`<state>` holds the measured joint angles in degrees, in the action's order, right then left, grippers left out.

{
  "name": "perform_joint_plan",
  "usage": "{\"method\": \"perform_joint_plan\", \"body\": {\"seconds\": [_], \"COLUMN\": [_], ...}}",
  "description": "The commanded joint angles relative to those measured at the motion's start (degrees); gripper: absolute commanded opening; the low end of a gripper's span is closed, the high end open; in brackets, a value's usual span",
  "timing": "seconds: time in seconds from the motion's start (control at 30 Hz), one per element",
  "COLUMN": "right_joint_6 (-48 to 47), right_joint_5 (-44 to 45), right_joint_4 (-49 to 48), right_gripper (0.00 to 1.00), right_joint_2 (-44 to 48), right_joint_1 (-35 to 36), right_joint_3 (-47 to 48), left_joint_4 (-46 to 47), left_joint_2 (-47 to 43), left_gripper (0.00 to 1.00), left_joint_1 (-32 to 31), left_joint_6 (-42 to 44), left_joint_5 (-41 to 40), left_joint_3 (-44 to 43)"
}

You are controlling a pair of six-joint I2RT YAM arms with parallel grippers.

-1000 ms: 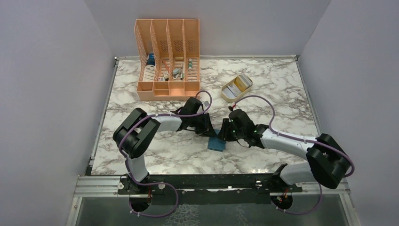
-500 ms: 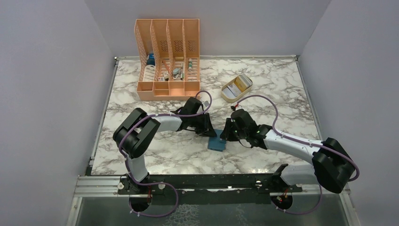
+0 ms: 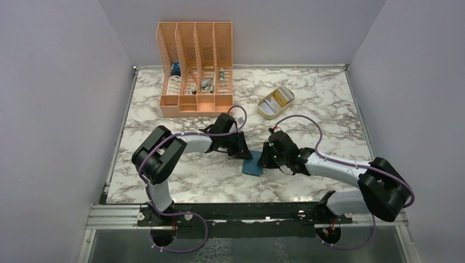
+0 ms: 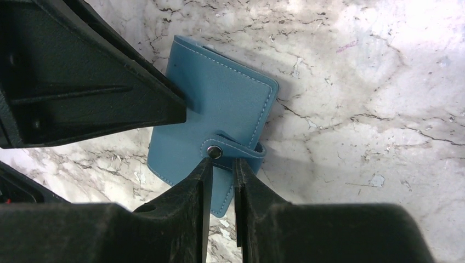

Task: Put the credit cards into the card holder
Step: Close the card holder at the center of the board.

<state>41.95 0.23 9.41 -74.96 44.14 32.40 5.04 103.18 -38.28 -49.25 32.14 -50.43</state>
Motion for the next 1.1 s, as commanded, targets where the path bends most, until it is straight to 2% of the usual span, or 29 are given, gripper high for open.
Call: {"method": "perform_joint_plan", "body": {"seconds": [0.0,0.4,1.07], "right_joint_6": [0.7,0.1,1.3], "right_joint_5": [-1.8,-3.5,-3.0], "right_joint_4": [-3.8,-6.6,-3.9], "right_gripper": [0.20,0.15,0.14], "right_joint_2": [-2.0,-3.6,-4.0], "right_joint_1": [0.0,0.0,0.0], "right_joint_3": [-1.0,-0.8,2.6], "left_joint_4": [-3.4,-2.9,-2.1], "left_joint_2": [1.1,0.8,0.8], "left_gripper": [0.21,0.21,0.21], "left_joint_1": [-0.6,-0.9,-1.6], "left_joint_6": [1.0,0.6,-0.1], "left_joint_5": [-4.0,-4.3,-4.2], "left_joint_3": [1.7,2.4,2.8]}}
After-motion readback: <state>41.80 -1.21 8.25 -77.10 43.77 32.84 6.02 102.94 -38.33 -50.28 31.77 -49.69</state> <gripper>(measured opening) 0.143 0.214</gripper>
